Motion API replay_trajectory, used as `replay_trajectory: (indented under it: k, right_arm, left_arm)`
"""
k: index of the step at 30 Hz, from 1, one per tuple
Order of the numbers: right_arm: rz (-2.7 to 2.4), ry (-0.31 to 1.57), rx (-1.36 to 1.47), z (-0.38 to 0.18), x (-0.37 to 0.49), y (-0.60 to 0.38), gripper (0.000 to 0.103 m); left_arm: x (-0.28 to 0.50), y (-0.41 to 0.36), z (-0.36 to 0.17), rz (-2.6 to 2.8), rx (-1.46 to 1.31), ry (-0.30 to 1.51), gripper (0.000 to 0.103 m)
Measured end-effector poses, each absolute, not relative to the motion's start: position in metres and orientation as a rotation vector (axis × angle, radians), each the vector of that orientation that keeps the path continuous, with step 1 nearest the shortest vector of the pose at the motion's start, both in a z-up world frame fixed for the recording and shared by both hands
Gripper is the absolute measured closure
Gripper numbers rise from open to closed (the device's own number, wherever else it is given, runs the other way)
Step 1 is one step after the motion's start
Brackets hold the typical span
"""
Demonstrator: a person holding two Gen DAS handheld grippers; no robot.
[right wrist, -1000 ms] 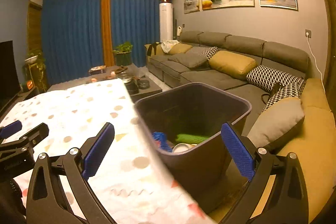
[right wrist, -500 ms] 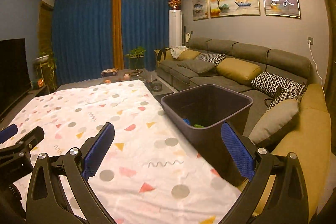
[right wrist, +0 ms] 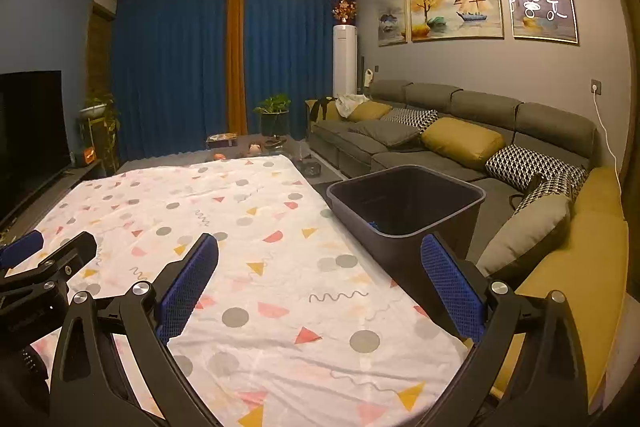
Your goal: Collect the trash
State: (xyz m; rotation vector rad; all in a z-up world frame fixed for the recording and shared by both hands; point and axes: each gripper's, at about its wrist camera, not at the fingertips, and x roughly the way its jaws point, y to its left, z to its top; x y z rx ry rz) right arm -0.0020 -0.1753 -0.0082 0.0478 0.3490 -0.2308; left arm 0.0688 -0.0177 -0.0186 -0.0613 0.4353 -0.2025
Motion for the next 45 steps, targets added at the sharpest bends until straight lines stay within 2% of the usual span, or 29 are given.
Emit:
replay_trajectory:
  k: [45]
  right_arm:
    - [-0.228, 0.34, 0.056, -0.0073, -0.0055, -0.1727, 0.005]
  left_arm:
    - [0.0701, -0.0166, -0.018, -0.204, -0.075, 0.445, 0.006]
